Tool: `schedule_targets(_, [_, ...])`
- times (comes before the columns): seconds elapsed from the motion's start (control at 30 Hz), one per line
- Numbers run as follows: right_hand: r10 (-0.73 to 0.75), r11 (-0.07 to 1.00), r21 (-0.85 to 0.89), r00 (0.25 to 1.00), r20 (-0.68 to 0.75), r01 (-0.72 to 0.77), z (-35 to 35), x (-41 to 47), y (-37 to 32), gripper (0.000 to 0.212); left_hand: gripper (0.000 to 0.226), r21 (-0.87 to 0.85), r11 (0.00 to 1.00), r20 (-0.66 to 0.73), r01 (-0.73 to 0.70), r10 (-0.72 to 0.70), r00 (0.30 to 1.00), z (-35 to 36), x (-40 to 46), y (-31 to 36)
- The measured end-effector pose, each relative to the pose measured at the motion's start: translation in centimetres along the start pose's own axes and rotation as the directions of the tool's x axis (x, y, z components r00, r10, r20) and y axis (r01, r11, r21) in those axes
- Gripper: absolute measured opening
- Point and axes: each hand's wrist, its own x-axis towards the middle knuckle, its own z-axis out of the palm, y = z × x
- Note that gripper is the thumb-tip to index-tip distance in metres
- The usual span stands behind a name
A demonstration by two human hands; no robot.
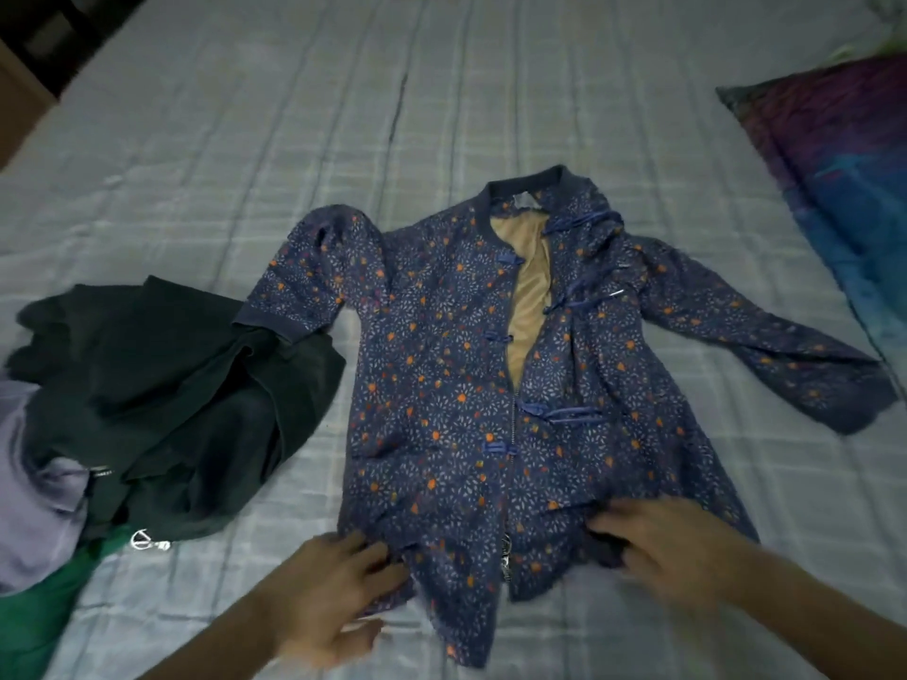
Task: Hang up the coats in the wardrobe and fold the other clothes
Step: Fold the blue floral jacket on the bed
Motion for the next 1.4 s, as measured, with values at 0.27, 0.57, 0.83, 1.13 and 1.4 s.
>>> schedule_targets(0.27, [0.3, 0.953, 0.031, 0.934, -0.194, -0.3, -0.6, 4.9, 4.6, 0.081, 0.033, -0.001, 0.993, -0.268, 0.117, -0.113, 0.957, -4.3, 10.3, -4.1])
schedule_targets(0.57, [0.46, 0.881, 0.035, 0.872, 0.17, -0.472, -4.1, 4.6, 7.9, 0.088, 0.054, -0.201, 0.928, -0.292, 0.313, -0.362, 0.885, -8.9, 22.9, -8.9])
schedule_targets(0.83, [0.285, 0.956, 0.089, 0.827, -0.485, -0.278, -17.3, 15.2, 10.1, 0.019, 0.058, -0.233, 0.919, -0.236, 0.32, -0.372, 0.898, -11.1, 31.7, -16.5])
schedule_targets(1.13, [0.456, 0.877, 0.023, 0.818, -0.349, -0.479, -21.9, 31.2, 17.8, 0.037, 0.083, -0.091, 0.836, -0.079, 0.541, -0.547, 0.833, -11.0, 41.8, -26.5])
schedule_targets(1.4, [0.455, 0.822, -0.133, 0.78, -0.431, -0.553, -24.0, 30.3, 20.8, 0.036, 0.05, -0.327, 0.836, -0.545, 0.44, -0.547, 0.635, -13.7, 43.1, -29.1])
